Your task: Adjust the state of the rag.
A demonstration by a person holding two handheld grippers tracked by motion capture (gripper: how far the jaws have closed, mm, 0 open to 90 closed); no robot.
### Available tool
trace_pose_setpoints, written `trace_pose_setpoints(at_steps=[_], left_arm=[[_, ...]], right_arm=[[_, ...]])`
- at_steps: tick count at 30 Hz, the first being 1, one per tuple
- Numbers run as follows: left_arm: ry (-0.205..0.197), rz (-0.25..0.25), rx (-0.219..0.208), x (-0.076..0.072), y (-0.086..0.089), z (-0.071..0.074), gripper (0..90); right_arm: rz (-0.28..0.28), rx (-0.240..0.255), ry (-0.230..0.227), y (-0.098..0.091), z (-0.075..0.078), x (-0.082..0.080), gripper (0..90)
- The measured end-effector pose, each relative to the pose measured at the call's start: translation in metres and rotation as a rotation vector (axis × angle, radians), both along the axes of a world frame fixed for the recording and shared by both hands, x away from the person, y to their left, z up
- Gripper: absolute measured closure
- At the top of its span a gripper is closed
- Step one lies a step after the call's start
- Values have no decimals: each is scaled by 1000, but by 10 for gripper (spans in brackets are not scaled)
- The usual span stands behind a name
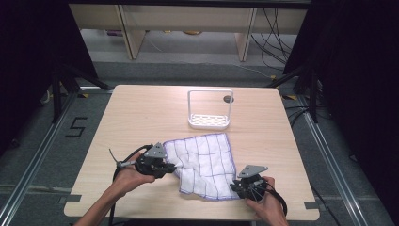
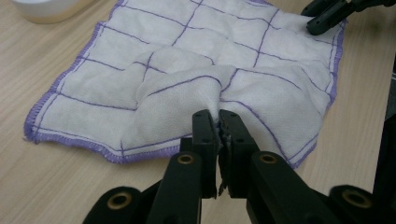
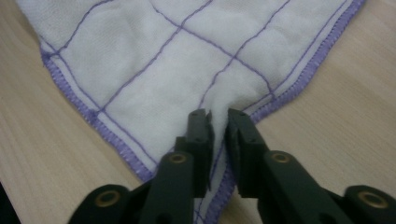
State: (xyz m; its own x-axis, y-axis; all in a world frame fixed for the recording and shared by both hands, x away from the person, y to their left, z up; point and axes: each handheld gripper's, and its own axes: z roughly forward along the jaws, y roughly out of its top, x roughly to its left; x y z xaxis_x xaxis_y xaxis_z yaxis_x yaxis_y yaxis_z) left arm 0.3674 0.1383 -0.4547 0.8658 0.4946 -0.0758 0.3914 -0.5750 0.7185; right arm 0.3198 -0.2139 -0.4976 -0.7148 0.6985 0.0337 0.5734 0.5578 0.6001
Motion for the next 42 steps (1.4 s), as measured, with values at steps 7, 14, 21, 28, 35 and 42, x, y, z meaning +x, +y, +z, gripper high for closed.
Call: trace_pose_setpoints(at_steps=[7, 14, 21, 28, 35, 42], left_arm=[[4, 1, 4, 4, 11, 1, 853], [17, 13, 21, 14, 0, -10, 766], [-12, 118, -51, -2, 13, -10, 556], [10, 98, -134, -59, 10, -17, 559], [85, 77, -109, -72, -13, -38, 549], [108, 105, -46, -52, -37, -48, 510]], right_arm=[[-30, 60, -43, -26, 19, 6, 863], [-52, 37, 13, -37, 6, 15, 784], [-112, 47, -33, -34, 15, 10, 613], [-90, 57, -19, -31, 17, 7, 583], [-87, 85, -44, -28, 16, 6, 570], [-80, 90, -30, -28, 17, 5, 563]])
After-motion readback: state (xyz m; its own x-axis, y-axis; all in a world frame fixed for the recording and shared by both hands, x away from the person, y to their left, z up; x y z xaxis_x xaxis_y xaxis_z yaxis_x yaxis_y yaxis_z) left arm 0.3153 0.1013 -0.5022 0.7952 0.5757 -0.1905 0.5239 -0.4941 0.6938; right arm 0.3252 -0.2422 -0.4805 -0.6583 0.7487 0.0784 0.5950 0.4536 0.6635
